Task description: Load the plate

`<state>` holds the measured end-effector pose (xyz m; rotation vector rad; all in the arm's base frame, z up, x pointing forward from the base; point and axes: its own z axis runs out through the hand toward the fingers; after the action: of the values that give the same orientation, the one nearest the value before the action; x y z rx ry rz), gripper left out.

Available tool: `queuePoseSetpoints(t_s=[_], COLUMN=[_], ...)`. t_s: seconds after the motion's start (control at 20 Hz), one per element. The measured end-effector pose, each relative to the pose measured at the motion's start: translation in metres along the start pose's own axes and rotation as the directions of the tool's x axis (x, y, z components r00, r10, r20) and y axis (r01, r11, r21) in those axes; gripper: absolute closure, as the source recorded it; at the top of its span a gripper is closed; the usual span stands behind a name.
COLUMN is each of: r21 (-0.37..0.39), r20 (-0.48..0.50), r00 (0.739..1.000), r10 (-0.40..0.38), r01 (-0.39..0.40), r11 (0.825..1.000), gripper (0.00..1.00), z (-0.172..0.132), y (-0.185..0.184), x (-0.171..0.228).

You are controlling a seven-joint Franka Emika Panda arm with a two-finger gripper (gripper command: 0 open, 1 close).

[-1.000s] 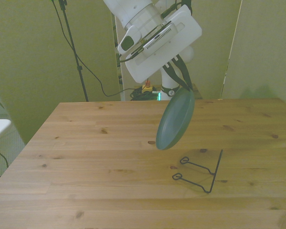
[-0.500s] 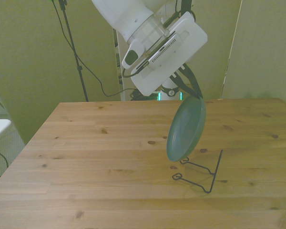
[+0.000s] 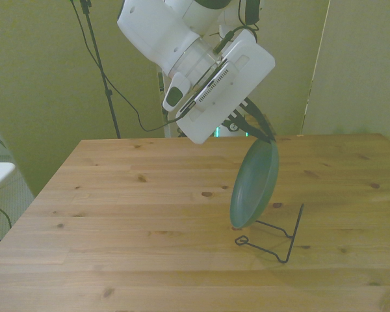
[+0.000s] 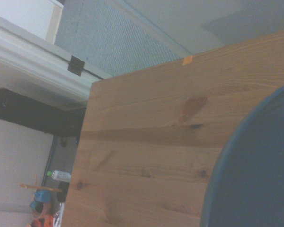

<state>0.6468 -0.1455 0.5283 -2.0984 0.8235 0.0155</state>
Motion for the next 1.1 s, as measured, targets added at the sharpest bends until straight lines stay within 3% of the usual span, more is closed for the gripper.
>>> queuePoseSetpoints(t_s=[0.3, 0.65, 1.1], r21=[0.09, 0.199, 0.236], r20=[0.017, 0.041, 0.039], r00=[0.999, 0.994, 0.992], r10=[0.038, 0.101, 0.119], r01=[-0.039, -0.107, -0.125], r11=[0.995, 0.974, 0.964], gripper=[1.0, 1.0, 1.0], z=[0.0, -0.006, -0.004], y=[0.003, 0.019, 0.02], x=[-0.006, 0.0, 0.003])
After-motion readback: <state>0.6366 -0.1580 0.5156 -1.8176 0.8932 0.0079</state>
